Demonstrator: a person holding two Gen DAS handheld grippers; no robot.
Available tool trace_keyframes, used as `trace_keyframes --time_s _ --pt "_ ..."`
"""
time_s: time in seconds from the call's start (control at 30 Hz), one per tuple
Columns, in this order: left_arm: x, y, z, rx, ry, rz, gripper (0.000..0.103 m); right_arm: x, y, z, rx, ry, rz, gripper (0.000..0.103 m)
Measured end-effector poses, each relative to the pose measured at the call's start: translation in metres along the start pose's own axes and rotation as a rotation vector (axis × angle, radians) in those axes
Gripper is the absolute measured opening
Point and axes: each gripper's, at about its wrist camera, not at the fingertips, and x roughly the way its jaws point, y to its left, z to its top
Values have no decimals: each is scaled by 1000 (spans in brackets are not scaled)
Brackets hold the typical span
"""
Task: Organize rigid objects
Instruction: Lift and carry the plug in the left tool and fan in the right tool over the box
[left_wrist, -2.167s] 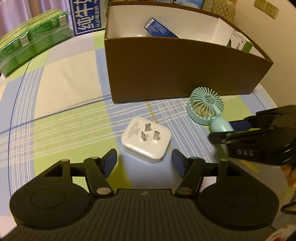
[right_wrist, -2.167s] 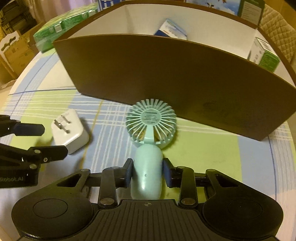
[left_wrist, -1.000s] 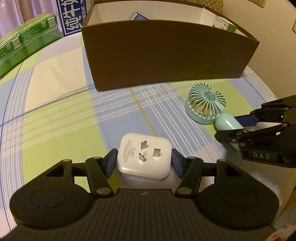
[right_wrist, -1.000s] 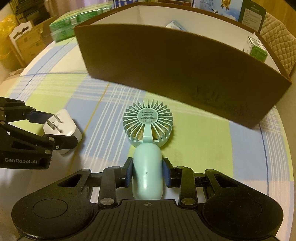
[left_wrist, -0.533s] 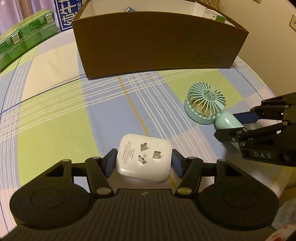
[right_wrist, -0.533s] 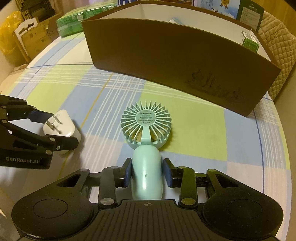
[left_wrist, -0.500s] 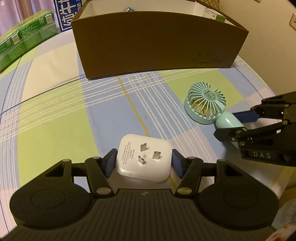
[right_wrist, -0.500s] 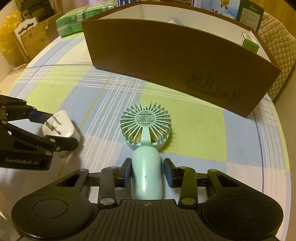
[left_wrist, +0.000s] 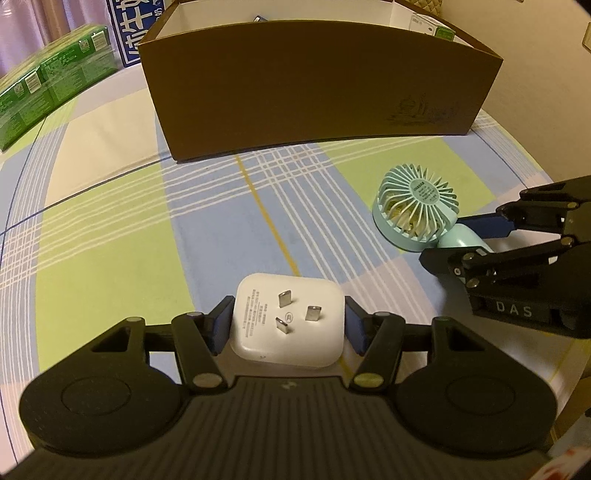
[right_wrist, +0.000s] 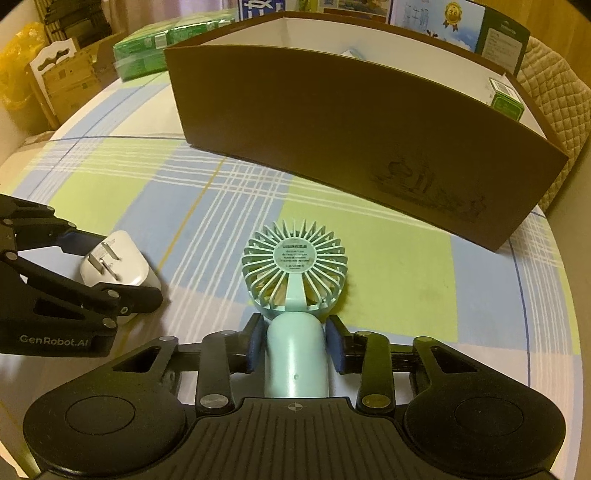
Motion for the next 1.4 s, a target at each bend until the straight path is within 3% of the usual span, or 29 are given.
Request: trace_keyframes --time_s 0.83,1.4 --pt "-7 0 -3 -10 18 8 56 -12 -2 -4 6 -7 21 30" --pt "-54 -3 30 -12 -106 3 56 -57 -12 17 50 -94 64 30"
